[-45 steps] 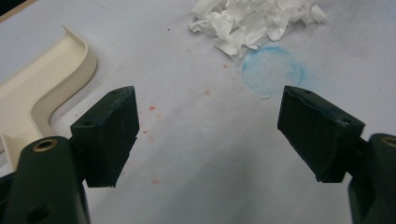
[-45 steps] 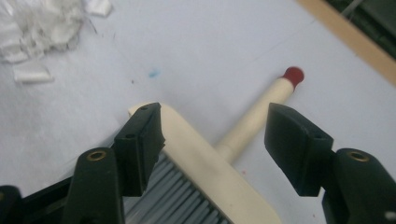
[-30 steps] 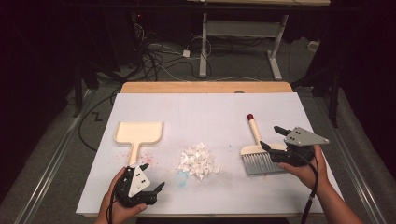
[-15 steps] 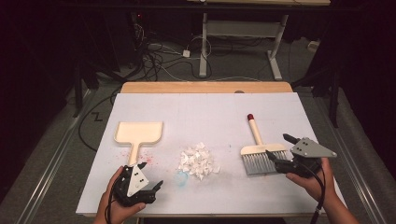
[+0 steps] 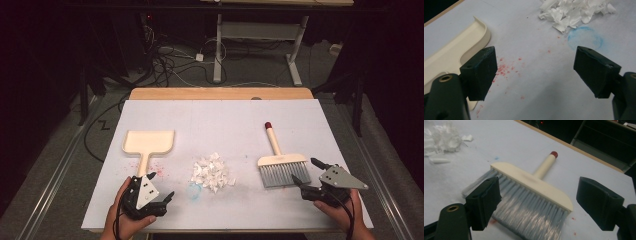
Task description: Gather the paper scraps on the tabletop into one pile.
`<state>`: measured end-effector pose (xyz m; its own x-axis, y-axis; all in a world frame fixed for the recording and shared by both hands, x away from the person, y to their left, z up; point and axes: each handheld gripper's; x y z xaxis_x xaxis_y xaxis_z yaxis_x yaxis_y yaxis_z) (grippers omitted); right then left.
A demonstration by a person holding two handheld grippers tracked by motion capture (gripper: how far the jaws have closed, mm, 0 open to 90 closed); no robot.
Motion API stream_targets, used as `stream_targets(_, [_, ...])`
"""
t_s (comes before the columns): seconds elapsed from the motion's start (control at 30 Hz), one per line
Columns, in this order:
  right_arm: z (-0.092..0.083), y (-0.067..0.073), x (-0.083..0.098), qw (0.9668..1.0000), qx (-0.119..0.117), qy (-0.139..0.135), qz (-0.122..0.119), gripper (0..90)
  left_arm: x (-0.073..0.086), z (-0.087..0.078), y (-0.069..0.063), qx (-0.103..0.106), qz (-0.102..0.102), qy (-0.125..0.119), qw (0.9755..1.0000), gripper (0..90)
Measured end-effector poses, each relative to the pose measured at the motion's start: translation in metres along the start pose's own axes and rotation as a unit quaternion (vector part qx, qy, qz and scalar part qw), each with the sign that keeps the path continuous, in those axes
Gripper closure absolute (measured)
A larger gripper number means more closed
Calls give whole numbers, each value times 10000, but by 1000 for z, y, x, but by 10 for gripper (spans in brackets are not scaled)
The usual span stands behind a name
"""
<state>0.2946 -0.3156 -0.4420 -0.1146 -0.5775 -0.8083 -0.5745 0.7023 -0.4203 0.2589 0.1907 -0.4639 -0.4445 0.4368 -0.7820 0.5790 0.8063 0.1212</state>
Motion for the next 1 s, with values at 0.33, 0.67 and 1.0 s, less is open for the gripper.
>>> stream_targets(0.33, [-1, 5, -2, 9998, -41, -154, -90, 199, 1, 3, -2, -104, 24, 17, 9999, 183])
stream_targets(0.67, [-8, 9, -1, 9997, 132, -135, -136, 186, -1, 8, -4, -65, 30, 16, 10000, 180])
stream_targets(1.0, [-7, 10, 0, 9998, 143, -97, -98, 186, -1, 9, -3, -45, 31, 24, 10000, 180])
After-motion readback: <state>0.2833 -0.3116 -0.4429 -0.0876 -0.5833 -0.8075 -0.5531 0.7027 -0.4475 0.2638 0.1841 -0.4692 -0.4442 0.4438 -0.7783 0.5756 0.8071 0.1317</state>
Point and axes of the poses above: each handheld gripper's, and its own axes: z roughly forward along the jaws, x roughly out of its underside, y roughly to its left, and after that the axes turned 10 degrees about -z, right-handed
